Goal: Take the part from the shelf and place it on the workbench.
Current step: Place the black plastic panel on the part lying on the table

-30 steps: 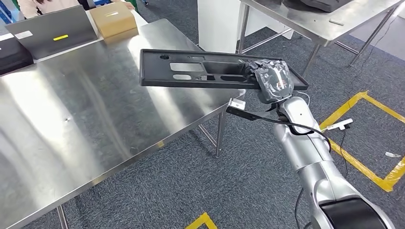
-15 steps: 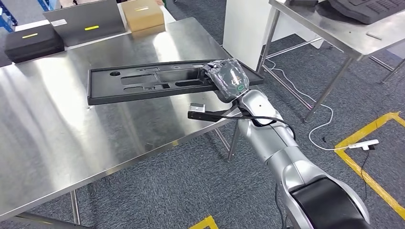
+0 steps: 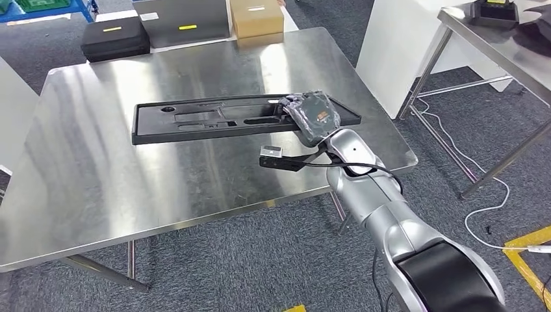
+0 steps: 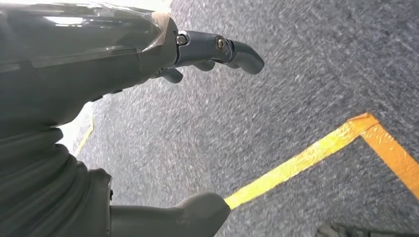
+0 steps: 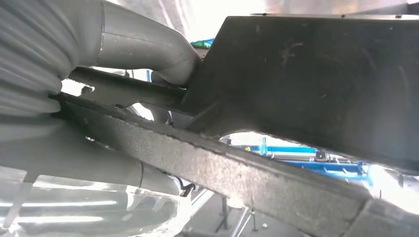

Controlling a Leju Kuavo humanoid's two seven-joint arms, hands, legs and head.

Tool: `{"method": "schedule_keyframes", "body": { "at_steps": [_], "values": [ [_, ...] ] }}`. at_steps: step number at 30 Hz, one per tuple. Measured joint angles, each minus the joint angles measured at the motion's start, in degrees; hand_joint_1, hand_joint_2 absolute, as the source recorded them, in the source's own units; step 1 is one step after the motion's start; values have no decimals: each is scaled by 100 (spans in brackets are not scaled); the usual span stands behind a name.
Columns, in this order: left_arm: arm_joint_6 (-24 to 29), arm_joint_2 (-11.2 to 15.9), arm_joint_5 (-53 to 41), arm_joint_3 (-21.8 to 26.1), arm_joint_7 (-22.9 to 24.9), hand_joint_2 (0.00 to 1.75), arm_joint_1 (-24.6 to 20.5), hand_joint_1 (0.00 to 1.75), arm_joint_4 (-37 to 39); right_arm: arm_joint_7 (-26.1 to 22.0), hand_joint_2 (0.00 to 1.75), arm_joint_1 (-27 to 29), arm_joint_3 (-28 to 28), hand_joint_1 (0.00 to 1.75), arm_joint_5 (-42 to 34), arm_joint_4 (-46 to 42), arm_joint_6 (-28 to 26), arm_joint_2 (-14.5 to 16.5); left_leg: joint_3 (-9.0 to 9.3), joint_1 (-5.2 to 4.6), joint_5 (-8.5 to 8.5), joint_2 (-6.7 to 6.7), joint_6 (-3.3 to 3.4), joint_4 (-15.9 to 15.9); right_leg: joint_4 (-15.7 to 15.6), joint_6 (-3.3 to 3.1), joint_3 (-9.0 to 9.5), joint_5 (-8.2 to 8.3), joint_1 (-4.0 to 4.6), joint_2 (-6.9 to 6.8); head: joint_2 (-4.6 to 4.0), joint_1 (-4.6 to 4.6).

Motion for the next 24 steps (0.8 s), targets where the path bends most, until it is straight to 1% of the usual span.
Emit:
{"method": "schedule_keyframes", "body": {
  "at_steps": [1,2,3,4,5,6,7,8,9,10,11,12,13,14,16,17,18,19,20,21,22,23,24],
  "values": [
    [1,5,-1,1,1,175,12,0,1,-1,175,-4,1,169,0,11,0,8,-7,15,-4,-15,-29,-1,-9,-42,8,7,-6,-46,0,0],
    [2,4,-1,1,1,175,25,0,1,4,175,-13,1,169,2,18,0,17,-23,16,-31,72,-64,36,-23,-80,25,13,-13,-85,0,-3],
    [3,4,-3,1,2,175,34,0,1,20,175,-26,1,169,9,25,1,24,-73,14,-100,213,-98,144,-38,-126,43,15,-27,-126,0,-18],
    [5,4,-4,2,2,175,33,0,1,51,175,-40,1,169,25,34,5,29,-178,14,-224,380,-129,366,-52,-166,63,13,-41,-172,0,-34],
    [5,-3,-6,2,2,175,28,0,1,95,175,-52,1,169,44,52,13,26,-336,18,-383,549,-156,690,-54,-199,78,1,-34,-218,0,-50],
    [6,-4,-10,2,1,175,21,0,1,146,175,-60,-1,169,60,86,22,14,-532,35,-545,624,-179,1064,-53,-229,89,-13,-27,-274,0,-60],
    [7,-5,-14,2,-1,175,15,0,1,191,175,-62,-7,169,74,133,30,-7,-712,52,-656,656,-196,1389,-53,-242,98,-24,-21,-333,0,-57],
    [7,-7,-19,3,-3,175,15,0,1,227,175,-63,-16,169,80,186,32,-32,-819,63,-677,671,-208,1560,-52,-245,107,-36,-18,-390,0,-58],
    [7,-8,-24,7,-6,175,17,0,1,265,175,-64,-32,169,91,241,26,-64,-818,73,-599,685,-214,1524,-52,-241,117,-47,-17,-441,0,-60],
    [7,-8,-30,13,-9,175,18,0,1,315,175,-69,-52,169,118,294,14,-100,-689,80,-435,706,-211,1261,-51,-227,132,-60,-17,-480,0,-57],
    [7,-6,-34,21,-13,175,19,0,1,383,175,-81,-69,169,153,344,-1,-133,-475,82,-247,750,-197,866,-51,-205,151,-77,-17,-516,0,-60],
    [7,-4,-40,28,-21,175,17,0,1,454,175,-102,-87,169,189,393,-20,-171,-259,70,-115,800,-175,487,-49,-178,162,-95,2,-547,0,-60],
    [10,-4,-46,34,-32,175,16,0,1,515,175,-132,-103,169,221,445,-39,-212,-100,56,-40,829,-143,208,-48,-150,173,-111,17,-574,0,-49],
    [15,-4,-50,38,-42,175,16,0,1,561,175,-167,-122,169,241,500,-57,-248,-20,36,-29,845,-110,70,-47,-122,179,-125,33,-598,0,-42],
    [26,-6,-68,45,-56,175,17,0,1,623,175,-230,-176,169,265,603,-81,-325,-2,2,-53,798,-36,31,-69,-57,208,-139,46,-637,0,-23],
    [29,-9,-82,50,-60,175,19,0,1,659,175,-253,-205,169,282,647,-86,-371,26,3,-45,781,2,5,-60,-23,209,-158,46,-624,0,-21],
    [33,-11,-97,56,-64,175,16,0,1,698,175,-280,-232,169,305,686,-87,-426,58,8,-33,760,45,-28,18,-1,180,-209,43,-567,0,-18],
    [35,-12,-108,66,-72,175,11,0,1,744,175,-308,-257,169,337,730,-87,-492,89,18,-19,745,88,-61,219,2,86,-307,40,-483,0,-13],
    [41,-13,-114,76,-93,175,2,0,1,798,175,-327,-280,169,368,779,-87,-567,110,26,-14,724,121,-78,539,-10,-82,-441,23,-389,0,-9],
    [49,-11,-112,89,-144,175,-9,0,1,858,175,-341,-304,169,403,832,-87,-645,113,25,-17,692,148,-81,935,-26,-286,-586,13,-314,0,-3],
    [58,-11,-102,104,-223,175,-16,0,0,923,175,-343,-328,169,440,889,-87,-732,114,24,-21,654,164,-80,1305,-25,-496,-694,5,-276,0,4],
    [71,-13,-84,122,-323,175,-20,0,-1,976,175,-340,-350,169,469,940,-87,-817,116,23,-25,608,169,-77,1519,-5,-640,-725,2,-258,0,8],
    [79,-17,-58,144,-436,175,-19,0,-1,1019,175,-341,-371,169,492,982,-87,-900,117,23,-30,564,170,-73,1522,31,-688,-665,1,-246,0,17]
  ]
}}
